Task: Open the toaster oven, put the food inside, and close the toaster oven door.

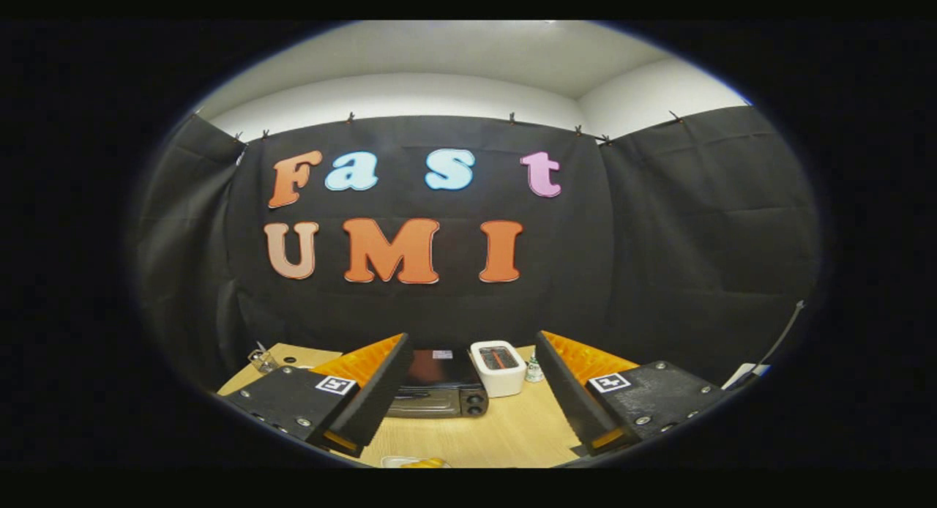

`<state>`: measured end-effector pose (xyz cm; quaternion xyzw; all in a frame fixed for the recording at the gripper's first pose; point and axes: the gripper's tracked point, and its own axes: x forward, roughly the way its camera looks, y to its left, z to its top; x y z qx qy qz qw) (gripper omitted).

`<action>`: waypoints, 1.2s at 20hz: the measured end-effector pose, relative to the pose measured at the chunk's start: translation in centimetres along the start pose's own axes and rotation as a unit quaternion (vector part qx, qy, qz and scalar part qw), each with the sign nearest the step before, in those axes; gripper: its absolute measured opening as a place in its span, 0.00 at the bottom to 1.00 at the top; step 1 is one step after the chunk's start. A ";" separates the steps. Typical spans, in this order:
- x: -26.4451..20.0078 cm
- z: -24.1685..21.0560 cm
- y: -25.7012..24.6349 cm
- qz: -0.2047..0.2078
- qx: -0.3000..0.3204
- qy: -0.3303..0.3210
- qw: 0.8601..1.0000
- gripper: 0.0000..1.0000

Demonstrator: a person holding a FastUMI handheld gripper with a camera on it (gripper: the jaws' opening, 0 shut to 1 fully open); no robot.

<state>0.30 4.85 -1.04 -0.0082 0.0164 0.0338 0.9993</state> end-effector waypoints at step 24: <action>9.9 -15.4 13.4 0.102 -0.023 0.146 0.984 1.00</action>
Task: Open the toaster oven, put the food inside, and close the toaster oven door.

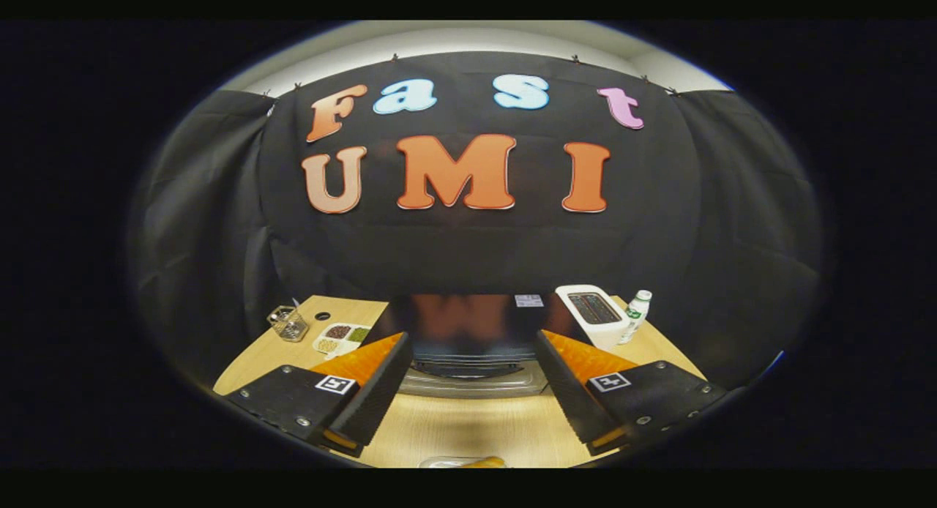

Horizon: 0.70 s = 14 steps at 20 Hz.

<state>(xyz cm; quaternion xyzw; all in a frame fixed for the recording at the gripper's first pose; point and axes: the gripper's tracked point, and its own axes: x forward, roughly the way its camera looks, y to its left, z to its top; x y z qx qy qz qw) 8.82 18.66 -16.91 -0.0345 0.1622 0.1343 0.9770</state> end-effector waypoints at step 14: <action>7.8 -7.1 0.8 -0.008 0.005 0.103 0.995 1.00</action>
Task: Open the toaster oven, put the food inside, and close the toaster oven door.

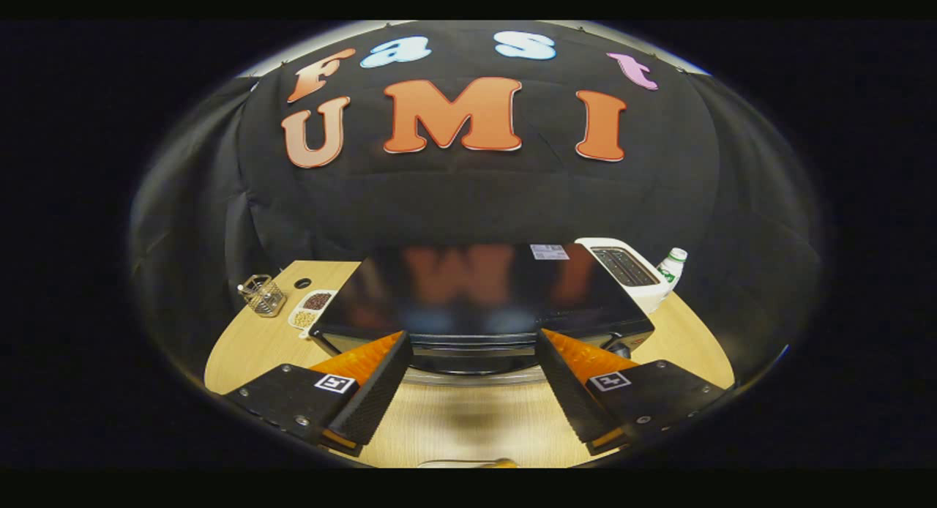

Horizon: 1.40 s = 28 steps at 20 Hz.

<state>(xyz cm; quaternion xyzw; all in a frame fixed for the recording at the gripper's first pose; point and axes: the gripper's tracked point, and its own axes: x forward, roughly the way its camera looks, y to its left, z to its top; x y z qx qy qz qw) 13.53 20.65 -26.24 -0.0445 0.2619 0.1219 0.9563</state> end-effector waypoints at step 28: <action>-4.9 -8.2 0.0 -0.004 -0.006 0.050 0.999 1.00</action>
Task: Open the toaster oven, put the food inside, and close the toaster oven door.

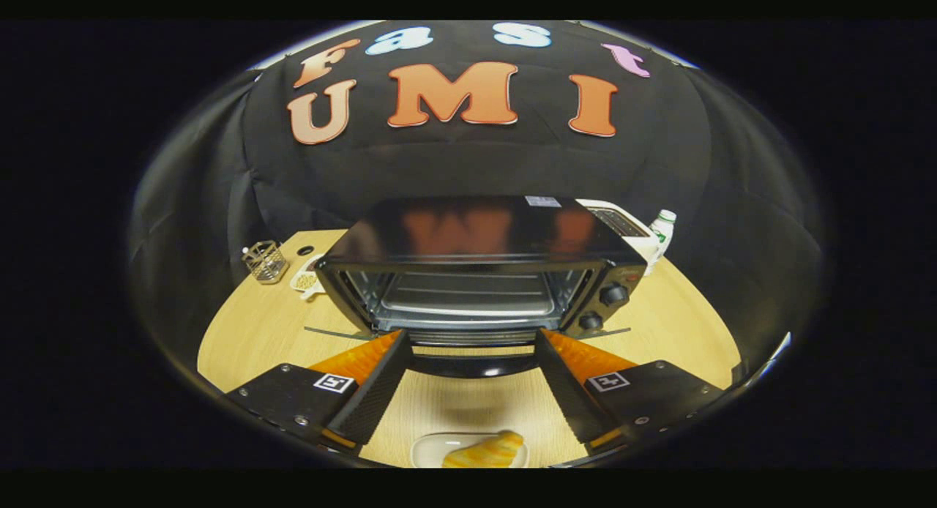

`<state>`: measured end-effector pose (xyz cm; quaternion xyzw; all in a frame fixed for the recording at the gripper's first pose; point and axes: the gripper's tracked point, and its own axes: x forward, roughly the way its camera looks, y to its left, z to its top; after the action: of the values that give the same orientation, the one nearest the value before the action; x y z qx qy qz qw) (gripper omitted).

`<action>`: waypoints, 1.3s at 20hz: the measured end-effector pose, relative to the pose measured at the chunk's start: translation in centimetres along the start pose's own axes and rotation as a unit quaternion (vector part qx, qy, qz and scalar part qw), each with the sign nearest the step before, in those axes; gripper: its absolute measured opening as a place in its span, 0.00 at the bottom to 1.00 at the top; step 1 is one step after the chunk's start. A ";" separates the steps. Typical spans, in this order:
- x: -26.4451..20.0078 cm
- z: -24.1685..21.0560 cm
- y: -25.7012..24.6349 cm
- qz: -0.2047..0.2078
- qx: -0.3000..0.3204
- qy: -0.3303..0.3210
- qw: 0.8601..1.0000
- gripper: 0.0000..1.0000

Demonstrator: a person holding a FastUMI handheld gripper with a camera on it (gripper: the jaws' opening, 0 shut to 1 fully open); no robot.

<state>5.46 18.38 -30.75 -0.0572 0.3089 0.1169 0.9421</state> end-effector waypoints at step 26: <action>0.9 -14.3 0.0 -0.002 0.008 0.127 0.992 1.00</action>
<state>-1.99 15.98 -42.80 -0.0646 0.4268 0.1046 0.8960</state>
